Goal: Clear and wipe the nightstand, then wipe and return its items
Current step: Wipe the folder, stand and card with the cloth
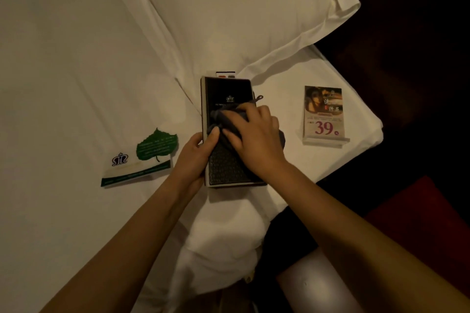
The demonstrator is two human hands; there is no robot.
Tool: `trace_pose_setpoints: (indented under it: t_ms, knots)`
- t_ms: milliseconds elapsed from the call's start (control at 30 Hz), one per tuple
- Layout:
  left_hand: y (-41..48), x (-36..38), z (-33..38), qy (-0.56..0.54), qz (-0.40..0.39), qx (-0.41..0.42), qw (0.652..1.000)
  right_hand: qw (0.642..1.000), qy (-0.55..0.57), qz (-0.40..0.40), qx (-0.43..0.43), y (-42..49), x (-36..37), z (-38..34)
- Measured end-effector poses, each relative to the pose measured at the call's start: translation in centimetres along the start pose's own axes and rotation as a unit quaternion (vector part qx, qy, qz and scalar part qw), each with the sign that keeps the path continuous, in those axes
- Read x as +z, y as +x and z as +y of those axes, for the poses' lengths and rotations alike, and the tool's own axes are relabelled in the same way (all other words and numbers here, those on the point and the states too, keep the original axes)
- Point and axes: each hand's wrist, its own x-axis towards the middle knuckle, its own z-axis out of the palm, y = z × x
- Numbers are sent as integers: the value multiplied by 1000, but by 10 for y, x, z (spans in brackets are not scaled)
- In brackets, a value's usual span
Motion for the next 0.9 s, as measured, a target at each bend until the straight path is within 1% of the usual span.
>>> trace_pose_setpoints:
  t_ms: [100,233,367,533,667,733,900]
  knots:
    - [4,3,-4,-2,9,-14,1000,999,0,12,34,-17,7,-10]
    - [10,8,-5,11,13,-20,1000,996,-5,7,85,-32,19,-20]
    - [14,13,-8,8,13,-22,1000,995,-23,7,95,-25,24,-14]
    - [26,11,-5,8,16,15,1000,995,-19,33,93,-7,31,-10]
    - [33,10,-3,20,3,37,999,988,-15,66,136,14,34,-4]
    - [34,9,-5,34,2,33,999,983,-11,72,166,25,33,4]
    - [39,2,-17,30,-10,-20,999,974,-20,24,226,40,24,33]
